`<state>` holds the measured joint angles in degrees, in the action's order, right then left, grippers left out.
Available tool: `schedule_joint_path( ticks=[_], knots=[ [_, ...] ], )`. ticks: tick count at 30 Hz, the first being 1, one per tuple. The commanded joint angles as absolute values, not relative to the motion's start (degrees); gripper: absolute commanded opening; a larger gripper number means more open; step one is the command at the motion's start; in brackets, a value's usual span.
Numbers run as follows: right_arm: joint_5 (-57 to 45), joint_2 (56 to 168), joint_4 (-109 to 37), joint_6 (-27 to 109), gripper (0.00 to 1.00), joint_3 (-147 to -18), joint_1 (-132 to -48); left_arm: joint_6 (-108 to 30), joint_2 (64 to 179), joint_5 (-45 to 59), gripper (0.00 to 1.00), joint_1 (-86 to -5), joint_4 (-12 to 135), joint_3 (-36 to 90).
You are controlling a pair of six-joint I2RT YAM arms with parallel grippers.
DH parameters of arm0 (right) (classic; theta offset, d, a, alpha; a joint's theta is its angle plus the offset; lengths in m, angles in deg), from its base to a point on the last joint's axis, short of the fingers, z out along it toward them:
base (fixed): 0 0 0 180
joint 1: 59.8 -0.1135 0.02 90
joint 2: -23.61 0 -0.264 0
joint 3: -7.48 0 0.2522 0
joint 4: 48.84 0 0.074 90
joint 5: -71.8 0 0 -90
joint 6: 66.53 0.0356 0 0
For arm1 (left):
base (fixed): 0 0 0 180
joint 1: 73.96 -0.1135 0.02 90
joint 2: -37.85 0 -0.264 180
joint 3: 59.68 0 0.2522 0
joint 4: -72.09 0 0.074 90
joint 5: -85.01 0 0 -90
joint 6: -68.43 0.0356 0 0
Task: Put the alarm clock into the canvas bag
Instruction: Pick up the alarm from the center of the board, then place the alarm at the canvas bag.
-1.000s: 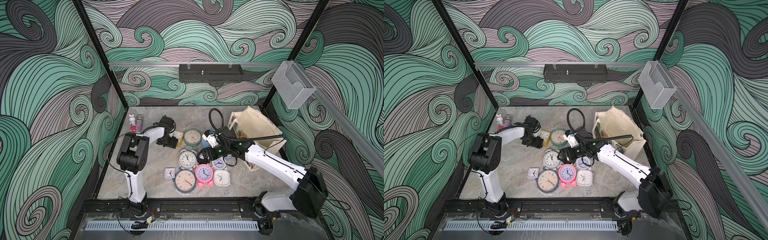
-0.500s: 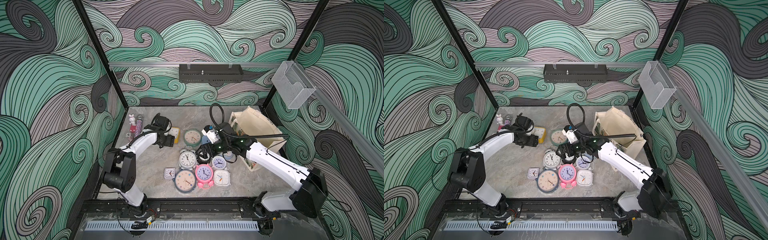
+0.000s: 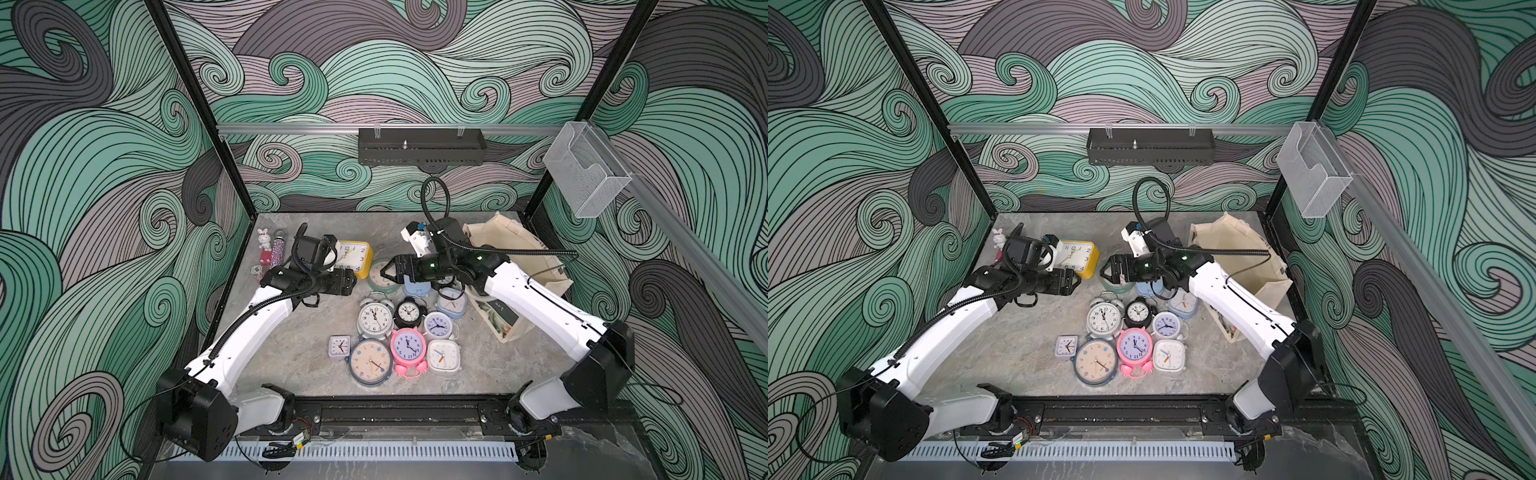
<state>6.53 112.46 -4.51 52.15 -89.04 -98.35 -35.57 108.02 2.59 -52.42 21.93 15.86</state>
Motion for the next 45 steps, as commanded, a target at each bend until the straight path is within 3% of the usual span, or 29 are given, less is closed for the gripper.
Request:
schedule_joint_path(
  ticks=[1,8,24,37,41,42,45],
  knots=[
    [8.67,115.43,-7.64,57.56,1.00,-92.52,-98.30,-39.00,106.11,6.16,0.67,-50.78,26.11,16.67],
    [9.38,119.13,-10.71,62.89,0.96,-94.51,-98.91,-41.58,104.75,7.37,0.67,-49.29,27.66,16.06],
    [9.80,119.79,-16.88,69.67,0.58,-92.51,-99.90,-42.55,103.68,6.88,0.67,-48.24,28.55,14.99],
    [9.70,118.34,-20.68,71.80,0.37,-89.98,-100.06,-43.27,103.72,6.43,0.68,-47.58,29.61,14.38],
    [7.95,116.38,-19.11,68.86,0.33,-90.89,-99.71,-42.55,103.92,6.88,0.78,-47.56,29.28,15.62],
    [7.62,115.72,-18.42,67.88,0.31,-91.44,-99.34,-42.23,103.73,6.88,0.97,-47.58,29.01,16.18],
    [6.24,113.44,-14.81,64.77,0.24,-94.18,-97.35,-41.16,102.37,6.59,0.99,-47.54,27.92,17.86]
  ],
)
